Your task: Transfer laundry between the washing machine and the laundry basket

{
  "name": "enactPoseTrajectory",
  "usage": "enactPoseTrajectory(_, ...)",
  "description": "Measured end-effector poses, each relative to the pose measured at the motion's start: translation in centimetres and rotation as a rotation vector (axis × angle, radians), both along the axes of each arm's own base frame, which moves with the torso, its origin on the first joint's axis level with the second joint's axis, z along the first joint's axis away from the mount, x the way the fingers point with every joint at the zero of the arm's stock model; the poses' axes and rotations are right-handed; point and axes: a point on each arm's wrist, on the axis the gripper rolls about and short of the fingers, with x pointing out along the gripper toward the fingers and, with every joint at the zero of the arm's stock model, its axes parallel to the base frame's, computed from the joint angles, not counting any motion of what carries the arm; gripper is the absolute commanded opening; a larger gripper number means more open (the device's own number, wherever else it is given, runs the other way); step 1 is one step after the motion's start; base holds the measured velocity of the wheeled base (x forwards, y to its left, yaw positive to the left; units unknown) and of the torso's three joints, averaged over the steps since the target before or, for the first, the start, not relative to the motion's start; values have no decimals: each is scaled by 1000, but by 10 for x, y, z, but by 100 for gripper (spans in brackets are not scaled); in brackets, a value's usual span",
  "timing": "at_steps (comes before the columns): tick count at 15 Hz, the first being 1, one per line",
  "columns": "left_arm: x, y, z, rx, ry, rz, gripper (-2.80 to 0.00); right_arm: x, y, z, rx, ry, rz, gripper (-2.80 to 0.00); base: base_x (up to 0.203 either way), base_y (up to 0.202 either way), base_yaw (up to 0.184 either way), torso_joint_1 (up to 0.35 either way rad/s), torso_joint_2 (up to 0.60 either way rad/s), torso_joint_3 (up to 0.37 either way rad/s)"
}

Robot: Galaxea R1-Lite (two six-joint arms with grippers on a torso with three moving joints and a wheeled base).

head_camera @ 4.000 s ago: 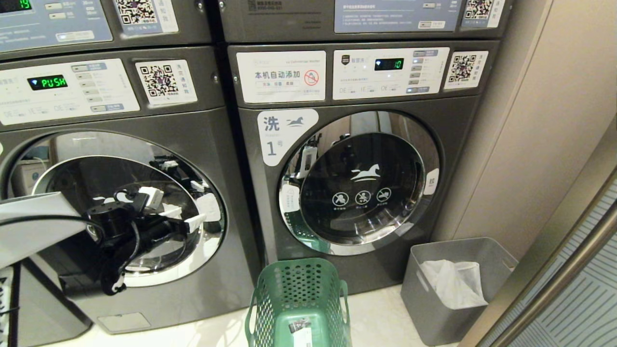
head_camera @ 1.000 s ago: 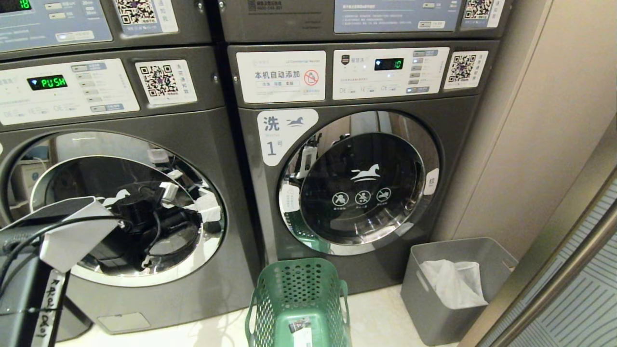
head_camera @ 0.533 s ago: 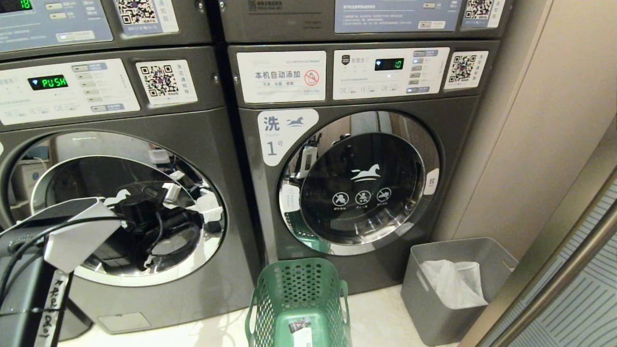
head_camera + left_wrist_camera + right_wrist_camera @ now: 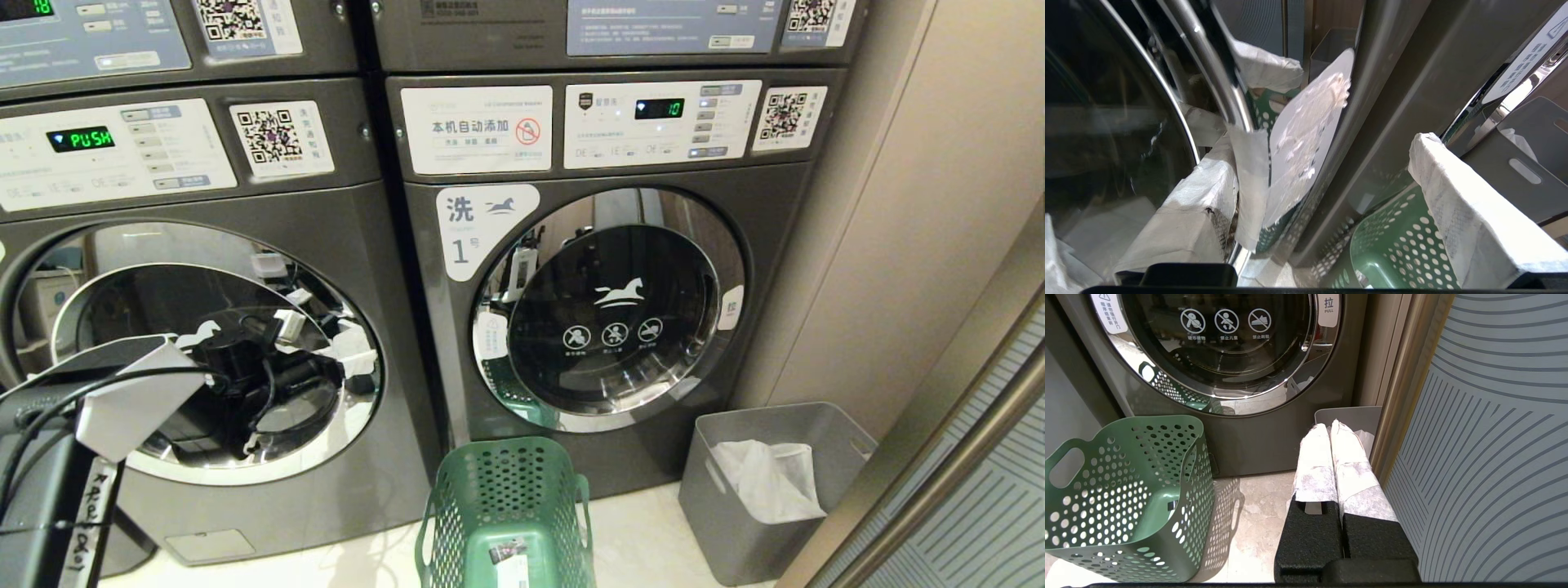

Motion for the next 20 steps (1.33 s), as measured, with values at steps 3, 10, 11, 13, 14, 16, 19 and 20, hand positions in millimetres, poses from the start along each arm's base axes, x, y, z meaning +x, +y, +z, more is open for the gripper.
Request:
enactPoseTrajectory(3, -4, -1, 2, 2, -39, -40, 0, 0, 0, 0, 0, 0, 0, -280, 0, 0, 0, 0, 0, 0)
enactPoseTrajectory(10, -11, -6, -1, 1, -78, -129, 0, 0, 0, 0, 0, 0, 0, -280, 0, 0, 0, 0, 0, 0)
enactPoseTrajectory(11, -11, -7, -2, 0, -77, -134, 0, 0, 0, 0, 0, 0, 0, -280, 0, 0, 0, 0, 0, 0)
enactPoseTrajectory(13, -10, -8, -5, 1, -78, -141, 0, 0, 0, 0, 0, 0, 0, -280, 0, 0, 0, 0, 0, 0)
enactPoseTrajectory(14, -9, -9, -6, 6, -82, -143, 0, 0, 0, 0, 0, 0, 0, -280, 0, 0, 0, 0, 0, 0)
enactPoseTrajectory(16, -6, -11, -9, 25, -98, -145, 0, 0, 0, 0, 0, 0, 0, -280, 0, 0, 0, 0, 0, 0)
enactPoseTrajectory(19, -1, -16, -12, 36, -109, -146, 0, 0, 0, 0, 0, 0, 0, -280, 0, 0, 0, 0, 0, 0)
enactPoseTrajectory(20, 0, -18, -13, 36, -106, -144, 0, 0, 0, 0, 0, 0, 0, -280, 0, 0, 0, 0, 0, 0)
